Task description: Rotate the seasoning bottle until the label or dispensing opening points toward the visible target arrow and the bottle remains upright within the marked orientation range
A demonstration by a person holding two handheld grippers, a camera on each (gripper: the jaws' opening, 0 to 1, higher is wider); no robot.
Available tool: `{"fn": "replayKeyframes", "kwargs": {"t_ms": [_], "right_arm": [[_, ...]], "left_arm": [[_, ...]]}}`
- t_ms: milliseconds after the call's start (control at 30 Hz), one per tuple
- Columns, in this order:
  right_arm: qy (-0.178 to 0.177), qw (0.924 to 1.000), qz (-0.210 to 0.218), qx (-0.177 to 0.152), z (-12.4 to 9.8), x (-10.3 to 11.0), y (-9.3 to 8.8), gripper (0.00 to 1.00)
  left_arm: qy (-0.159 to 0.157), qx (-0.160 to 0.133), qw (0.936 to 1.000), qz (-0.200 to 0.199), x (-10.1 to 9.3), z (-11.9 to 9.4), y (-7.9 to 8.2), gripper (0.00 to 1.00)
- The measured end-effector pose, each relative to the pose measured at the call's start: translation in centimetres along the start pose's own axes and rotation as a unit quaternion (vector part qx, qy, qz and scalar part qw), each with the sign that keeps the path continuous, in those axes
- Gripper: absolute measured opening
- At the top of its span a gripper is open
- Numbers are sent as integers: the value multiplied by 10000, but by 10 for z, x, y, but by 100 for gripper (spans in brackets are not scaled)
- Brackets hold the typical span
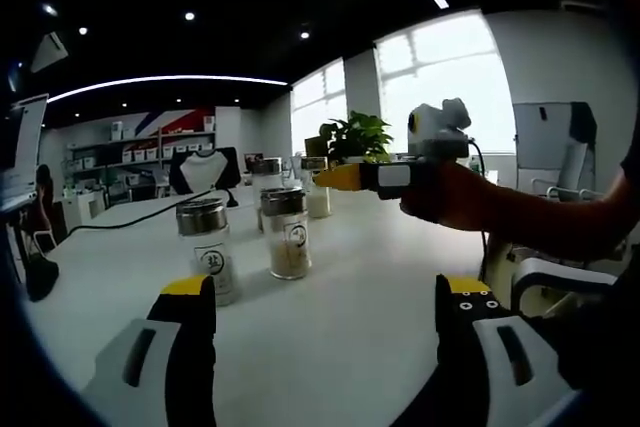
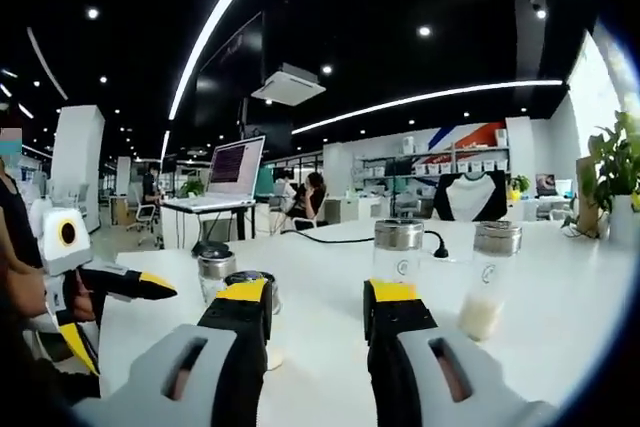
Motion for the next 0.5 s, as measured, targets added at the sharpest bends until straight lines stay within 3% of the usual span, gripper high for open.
{"fn": "replayKeyframes", "kwargs": {"t_ms": [133,300,500], "right_arm": [[-126,9999,-59,0,10,-2,1,33],[-391,9986,268,-238,14,-4,2,33],[-712,9972,30,-237,29,-9,7,32]], "left_arm": [[17,-7,10000,-9,1,-1,1,96],[64,-24,10000,16,3,-3,2,96],[41,-11,10000,4,2,-2,1,96]]}}
Point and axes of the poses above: the point that each gripper's makers call its tool centre point, and the gripper's own axes: z roughly forward along the fingers, x roughly to its left, y roughly out of its top, the point moved 9 cm from there along -z, roughly backward along the fingers, and after that the axes turned 13 degrees about z, right-handed, at the moved point
